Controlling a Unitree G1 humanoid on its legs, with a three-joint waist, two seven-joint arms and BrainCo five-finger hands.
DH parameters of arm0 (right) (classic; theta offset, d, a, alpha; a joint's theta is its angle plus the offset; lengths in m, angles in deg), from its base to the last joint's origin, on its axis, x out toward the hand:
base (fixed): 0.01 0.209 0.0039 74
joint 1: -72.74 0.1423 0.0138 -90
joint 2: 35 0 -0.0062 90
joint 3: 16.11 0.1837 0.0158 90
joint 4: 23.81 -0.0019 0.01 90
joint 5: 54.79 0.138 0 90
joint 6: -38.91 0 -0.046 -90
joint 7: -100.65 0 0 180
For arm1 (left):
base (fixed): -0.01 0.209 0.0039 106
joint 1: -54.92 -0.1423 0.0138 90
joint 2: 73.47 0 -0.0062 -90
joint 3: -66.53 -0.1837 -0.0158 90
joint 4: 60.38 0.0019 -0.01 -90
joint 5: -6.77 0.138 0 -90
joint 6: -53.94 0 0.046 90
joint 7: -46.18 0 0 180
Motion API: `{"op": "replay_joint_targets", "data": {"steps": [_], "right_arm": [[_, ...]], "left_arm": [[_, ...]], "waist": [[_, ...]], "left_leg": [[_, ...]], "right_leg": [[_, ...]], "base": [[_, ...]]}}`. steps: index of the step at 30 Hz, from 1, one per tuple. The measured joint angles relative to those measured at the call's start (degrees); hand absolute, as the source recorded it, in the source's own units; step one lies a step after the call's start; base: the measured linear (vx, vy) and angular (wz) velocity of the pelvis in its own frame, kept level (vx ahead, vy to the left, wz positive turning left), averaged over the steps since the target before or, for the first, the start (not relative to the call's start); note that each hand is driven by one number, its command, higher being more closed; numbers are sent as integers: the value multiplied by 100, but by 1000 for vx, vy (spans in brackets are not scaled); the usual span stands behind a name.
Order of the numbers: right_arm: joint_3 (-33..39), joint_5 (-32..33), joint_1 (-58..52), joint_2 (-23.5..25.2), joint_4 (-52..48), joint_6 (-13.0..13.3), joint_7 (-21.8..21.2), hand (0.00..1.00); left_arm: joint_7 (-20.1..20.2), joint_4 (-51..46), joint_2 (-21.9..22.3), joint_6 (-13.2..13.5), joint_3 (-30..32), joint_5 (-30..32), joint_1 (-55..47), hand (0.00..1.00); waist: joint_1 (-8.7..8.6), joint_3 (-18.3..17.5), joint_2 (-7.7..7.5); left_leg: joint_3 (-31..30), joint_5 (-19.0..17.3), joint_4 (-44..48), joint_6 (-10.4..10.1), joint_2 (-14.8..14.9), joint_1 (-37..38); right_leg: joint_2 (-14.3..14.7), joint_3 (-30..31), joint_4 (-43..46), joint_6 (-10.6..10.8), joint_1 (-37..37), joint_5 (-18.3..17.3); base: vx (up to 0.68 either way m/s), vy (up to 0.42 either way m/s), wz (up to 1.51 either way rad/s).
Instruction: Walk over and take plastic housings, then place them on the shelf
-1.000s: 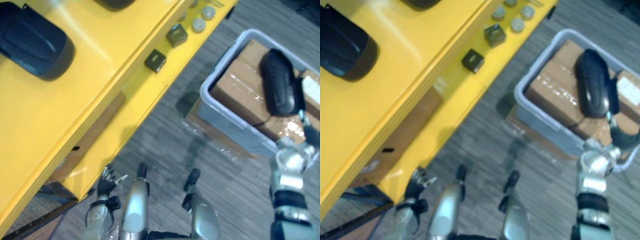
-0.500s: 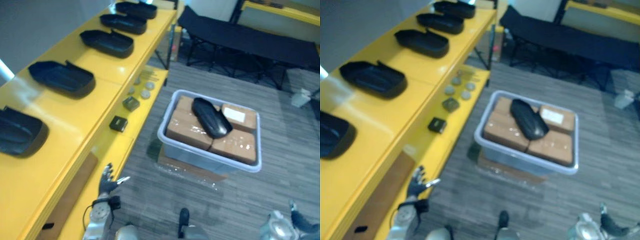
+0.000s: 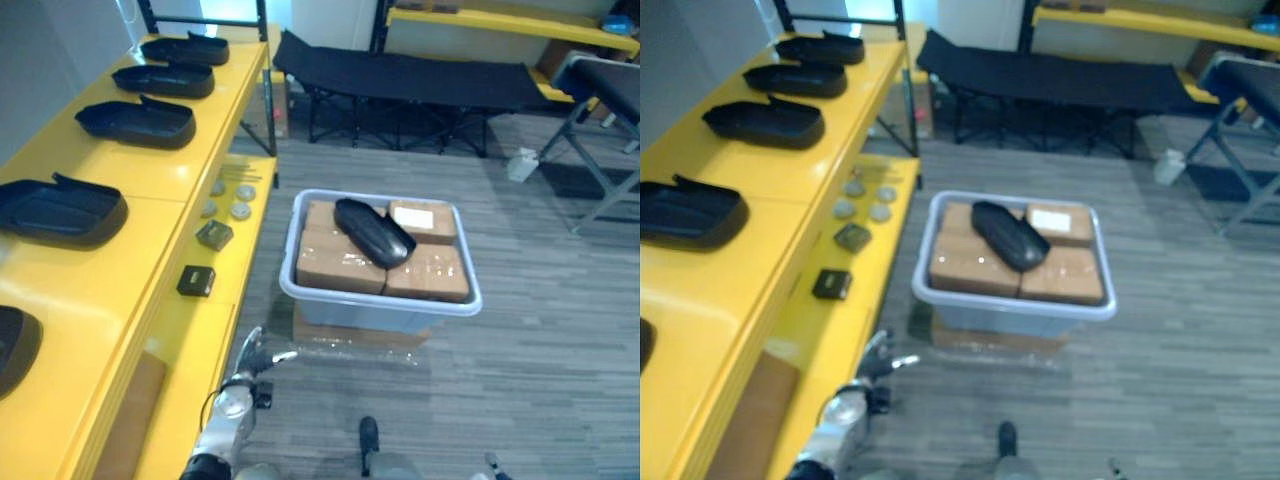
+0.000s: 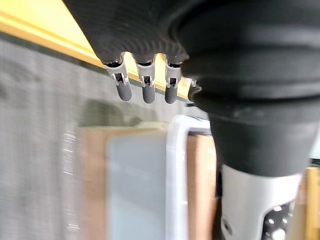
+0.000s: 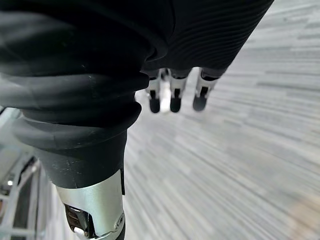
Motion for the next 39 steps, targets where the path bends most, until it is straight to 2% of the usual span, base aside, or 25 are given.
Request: {"op": "replay_joint_targets", "data": {"steps": [1, 2, 3, 4, 6, 7, 8, 10, 12, 14, 16, 19, 21, 23, 24, 25, 26, 28, 33, 34, 35, 37, 38, 39], "right_arm": [[-32, -137, 28, 5, -1, 10, -56, 0], [-29, -167, 54, 14, 1, 12, -73, 0], [-12, -240, 19, 16, 4, 13, -95, 0], [-8, -295, 23, 14, 20, 65, -142, 0], [-16, -303, 57, 17, 37, 172, -162, 0], [-20, -303, 115, 15, 41, 290, -196, 0], [-28, -304, 157, 7, 44, 352, -263, 0], [-35, -306, 381, -83, 44, 359, -266, 0], [-97, -313, 565, -248, 79, 301, -287, 0], [-95, -352, 588, -357, 166, 296, -304, 0], [-95, -353, 595, -390, 174, 299, -429, 0], [-86, -353, 584, -388, 286, 326, -650, 0], [-88, -357, 562, -382, 291, 369, -807, 0], [-85, -360, 574, -353, 291, 425, -882, 0], [-84, -360, 576, -324, 291, 484, -879, 0], [-94, -360, 625, -310, 281, 492, -865, 0], [-96, -359, 657, -299, 274, 492, -855, 0], [-153, -360, 655, -289, 267, 485, -749, 0], [-373, -531, 937, -288, 259, 497, -674, 0], [-370, -546, 980, -287, 253, 507, -668, 0], [-367, -641, 969, -286, 254, 526, -669, 0], [-370, -889, 978, -258, 254, 614, -673, 0], [-370, -1045, 969, -231, 254, 684, -668, 0], [-370, -1112, 957, -220, 255, 713, -666, 0]], "left_arm": [[-3, 103, -1, -20, 186, 157, -151, 0], [1, 194, 7, -17, 297, 166, -216, 0], [-9, 366, 2, -14, 445, 164, -317, 0], [-26, 483, -69, 0, 585, 151, -447, 0], [-69, 650, -264, 41, 648, 110, -588, 0], [-115, 690, -381, 99, 755, 25, -699, 0], [-151, 720, -457, 203, 855, -168, -763, 0], [-184, 944, -387, 336, 1072, -361, -801, 0], [-190, 1134, -120, 399, 1210, -656, -769, 0], [-187, 1256, 182, 458, 1262, -1082, -839, 0], [-187, 1370, 266, 482, 1393, -1239, -888, 0], [-186, 1500, 243, 703, 1688, -1276, -881, 0], [-185, 1523, 244, 798, 1878, -1268, -925, 0], [-181, 1522, 243, 882, 1963, -1229, -981, 0], [-170, 1508, 248, 888, 1977, -1184, -997, 0], [-157, 1495, 255, 888, 1978, -1052, -1001, 0], [-135, 1494, 246, 890, 1976, -946, -1024, 0], [-121, 1435, 234, 913, 1917, -544, -1008, 0], [-131, 1226, 68, 1047, 1821, -644, -831, 0], [-136, 1218, 5, 1044, 1678, -705, -676, 0], [-137, 1183, -81, 1042, 1629, -848, -586, 0], [-136, 1110, -184, 1008, 1645, -873, -661, 0], [-152, 1097, -250, 999, 1660, -874, -706, 0], [-177, 1097, -276, 995, 1661, -873, -744, 0]], "waist": [[33, 66, 78], [13, 77, 95], [24, 88, 151], [43, 103, 203], [139, 104, 228], [189, 88, 144], [270, 103, -20], [374, 113, -110], [362, 217, 29], [370, 244, 169], [367, 254, 223], [387, 313, 116], [456, 362, -15], [540, 342, -115], [541, 328, -127], [566, 348, -89], [588, 383, -44], [582, 454, 66], [605, 521, 124], [609, 580, 158], [632, 603, 167], [644, 606, 154], [656, 565, -4], [679, 538, -82]], "left_leg": [[122, -22, 29, 53, 76, 1], [131, -8, 33, 72, 128, -6], [102, 40, 5, 76, 233, -11], [85, 101, -56, 39, 383, -8], [84, 223, -182, -46, 523, 2], [82, 328, -276, -105, 519, -20], [94, 429, -378, -158, 406, -32], [93, 497, -440, -226, 324, -63], [29, 558, -436, -275, 296, -14], [-315, 665, -499, -307, 291, 17], [-510, 665, -679, -311, 285, 104], [-609, 680, -785, -336, 193, 130], [-601, 658, -749, -306, 108, 113], [-666, 537, -707, -228, -44, 48], [-920, 384, -581, -167, -181, -58], [-1097, 274, -374, -16, -247, -206], [-1125, 191, -220, 10, -251, -261], [-1175, -27, 272, 116, -283, -390], [-1394, -98, 466, 258, -296, -502], [-1491, -99, 457, 259, -216, -492], [-1582, -116, 458, 224, -115, -457], [-1694, -181, 472, 88, 63, -365], [-1755, -226, 466, -40, 127, -302], [-1800, -271, 473, -123, 154, -288]], "right_leg": [[-8, -193, 0, -203, -19, 43], [-21, -415, 160, -347, -16, -140], [2, -869, 751, -430, -57, -593], [56, -1126, 1216, -450, -44, -924], [147, -1268, 1376, -384, 91, -1157], [160, -1356, 1253, -345, 220, -1137], [164, -1381, 838, -120, 366, -991], [191, -1401, 179, -58, 606, -946], [231, -1400, -5, -45, 753, -944], [279, -1402, -5, -51, 798, -948], [327, -1367, -6, -56, 792, -952], [280, -1325, -13, -32, 791, -933], [197, -1241, -60, 37, 731, -939], [81, -1202, -57, 70, 617, -939], [27, -1221, 3, 109, 567, -982], [-41, -1225, 269, 149, 427, -1095], [-97, -1236, 545, 121, 320, -1190], [-351, -1232, 1726, 17, -127, -1469], [-460, -1243, 1959, 67, -287, -1410], [-496, -1288, 2199, -28, -426, -1604], [-541, -1368, 2160, -32, -461, -1693], [-580, -1390, 1992, 6, -487, -1650], [-617, -1398, 1861, 95, -484, -1559], [-627, -1395, 1817, 78, -484, -1477]], "base": [[-210, 70, -24], [-137, 54, -8], [-1, 53, 8], [60, 38, 4], [92, 0, -8], [140, -71, -20], [140, -109, -23], [83, -187, -28], [7, -114, -6], [-38, -65, -1], [-73, -13, -9], [-145, 47, -4], [-199, 95, -15], [-161, 108, -16], [-107, 147, -23], [-89, 162, -23], [-60, 208, -11], [-29, 243, 11], [38, 134, 5], [-23, 71, 42], [6, 16, 39], [105, -131, 30], [129, -181, 29], [210, -347, 32]]}}
